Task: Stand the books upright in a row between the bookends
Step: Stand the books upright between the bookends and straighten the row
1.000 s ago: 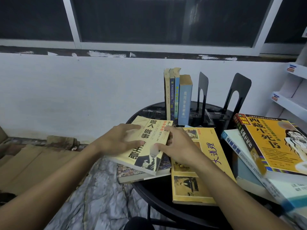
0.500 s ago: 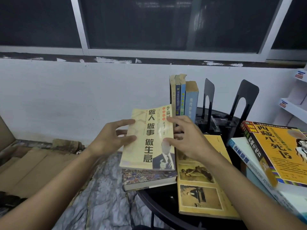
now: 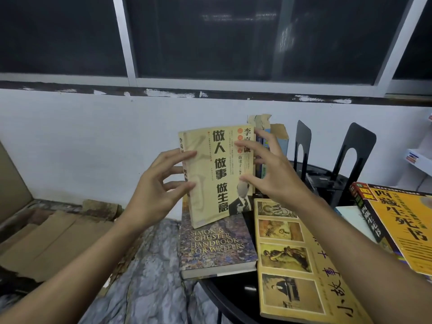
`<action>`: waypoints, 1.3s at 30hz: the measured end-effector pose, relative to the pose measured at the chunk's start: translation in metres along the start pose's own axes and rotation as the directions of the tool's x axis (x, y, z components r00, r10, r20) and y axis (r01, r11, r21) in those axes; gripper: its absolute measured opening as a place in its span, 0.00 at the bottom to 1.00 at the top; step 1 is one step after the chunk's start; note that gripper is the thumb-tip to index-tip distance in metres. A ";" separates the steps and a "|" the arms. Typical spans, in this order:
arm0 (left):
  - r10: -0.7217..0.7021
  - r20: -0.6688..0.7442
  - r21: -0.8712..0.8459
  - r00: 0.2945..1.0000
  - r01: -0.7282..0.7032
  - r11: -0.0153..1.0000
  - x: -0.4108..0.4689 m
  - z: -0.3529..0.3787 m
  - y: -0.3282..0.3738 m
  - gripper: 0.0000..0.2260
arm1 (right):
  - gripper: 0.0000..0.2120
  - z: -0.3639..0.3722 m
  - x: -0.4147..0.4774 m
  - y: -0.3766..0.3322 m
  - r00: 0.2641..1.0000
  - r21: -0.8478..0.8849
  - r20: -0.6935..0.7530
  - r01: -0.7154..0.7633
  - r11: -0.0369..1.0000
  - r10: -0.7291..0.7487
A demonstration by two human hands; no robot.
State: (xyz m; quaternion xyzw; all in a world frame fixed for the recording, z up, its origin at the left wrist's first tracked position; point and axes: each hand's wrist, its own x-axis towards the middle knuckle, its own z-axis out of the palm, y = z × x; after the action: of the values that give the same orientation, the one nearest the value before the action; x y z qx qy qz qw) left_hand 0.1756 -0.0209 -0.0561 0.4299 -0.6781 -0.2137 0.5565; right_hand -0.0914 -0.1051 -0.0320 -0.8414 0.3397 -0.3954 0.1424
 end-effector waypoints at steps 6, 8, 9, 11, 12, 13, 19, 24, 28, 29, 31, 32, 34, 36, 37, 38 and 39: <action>0.054 0.013 0.027 0.998 -0.054 0.998 -0.010 0.006 0.001 0.24 | 0.36 0.004 -0.005 -0.001 0.998 -0.084 0.041 0.051 0.995 -0.047; 0.064 0.013 0.022 0.998 -0.064 0.998 -0.013 0.012 0.004 0.23 | 0.33 0.007 -0.009 -0.005 0.998 -0.127 0.021 0.062 0.990 -0.060; 0.070 0.006 0.027 0.998 -0.070 0.997 -0.015 0.014 0.005 0.23 | 0.31 0.010 -0.012 -0.008 0.996 -0.156 -0.010 0.081 0.984 -0.083; 0.072 -0.007 0.033 0.997 -0.072 0.997 -0.019 0.018 0.006 0.21 | 0.26 0.013 -0.020 -0.020 0.986 -0.174 -0.086 0.124 0.977 -0.141; 0.071 -0.008 0.024 0.997 -0.071 0.997 -0.020 0.020 0.006 0.20 | 0.26 0.015 -0.024 -0.027 0.981 -0.146 -0.115 0.139 0.980 -0.156; 0.073 -0.007 0.007 0.997 -0.073 0.997 -0.022 0.022 0.007 0.19 | 0.26 0.015 -0.028 -0.035 0.980 -0.093 -0.123 0.146 0.985 -0.157; 0.092 0.046 -0.227 0.995 -0.079 0.971 -0.030 0.041 0.019 0.16 | 0.35 0.004 -0.040 -0.069 0.994 0.172 -0.018 0.108 0.979 -0.107; 0.117 0.098 -0.220 0.988 -0.094 0.971 -0.037 0.058 0.029 0.17 | 0.34 -0.007 -0.050 -0.072 0.995 0.161 -0.026 0.098 0.982 -0.096; 0.159 0.154 -0.212 0.975 -0.124 0.969 -0.039 0.074 0.035 0.18 | 0.31 -0.019 -0.061 -0.073 0.995 0.190 -0.073 0.079 0.979 -0.066; 0.163 0.161 -0.221 0.973 -0.126 0.967 -0.040 0.078 0.035 0.18 | 0.30 -0.022 -0.063 -0.073 0.995 0.194 -0.080 0.071 0.978 -0.056; 0.149 0.162 -0.228 0.975 -0.110 0.967 -0.040 0.087 0.035 0.18 | 0.30 -0.030 -0.067 -0.069 0.997 0.208 -0.082 0.033 0.978 -0.016; 0.144 0.162 -0.227 0.976 -0.105 0.968 -0.040 0.092 0.034 0.19 | 0.30 -0.033 -0.069 -0.066 0.997 0.225 -0.080 0.006 0.974 0.013; 0.140 0.155 -0.200 0.978 -0.108 0.974 -0.040 0.102 0.032 0.21 | 0.31 -0.039 -0.073 -0.062 0.994 0.255 -0.077 -0.049 0.966 0.071; 0.133 0.144 -0.189 0.981 -0.104 0.976 -0.039 0.110 0.029 0.24 | 0.31 -0.044 -0.077 -0.059 0.991 0.271 -0.080 -0.079 0.959 0.104; 0.132 0.143 -0.196 0.981 -0.103 0.975 -0.039 0.113 0.027 0.25 | 0.31 -0.046 -0.079 -0.059 0.990 0.281 -0.084 -0.085 0.956 0.113; 0.131 0.141 -0.199 0.981 -0.102 0.975 -0.039 0.117 0.026 0.26 | 0.30 -0.047 -0.080 -0.058 0.988 0.291 -0.091 -0.090 0.953 0.121; 0.127 0.137 -0.195 0.982 -0.099 0.976 -0.039 0.119 0.024 0.26 | 0.30 -0.047 -0.081 -0.058 0.986 0.297 -0.103 -0.097 0.950 0.133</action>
State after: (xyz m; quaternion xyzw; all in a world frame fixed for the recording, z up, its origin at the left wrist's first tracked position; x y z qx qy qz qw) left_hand 0.0558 0.0018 -0.0949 0.3193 -0.7179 -0.2759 0.5537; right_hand -0.1378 -0.0064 -0.0181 -0.7643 0.3345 -0.4828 0.2661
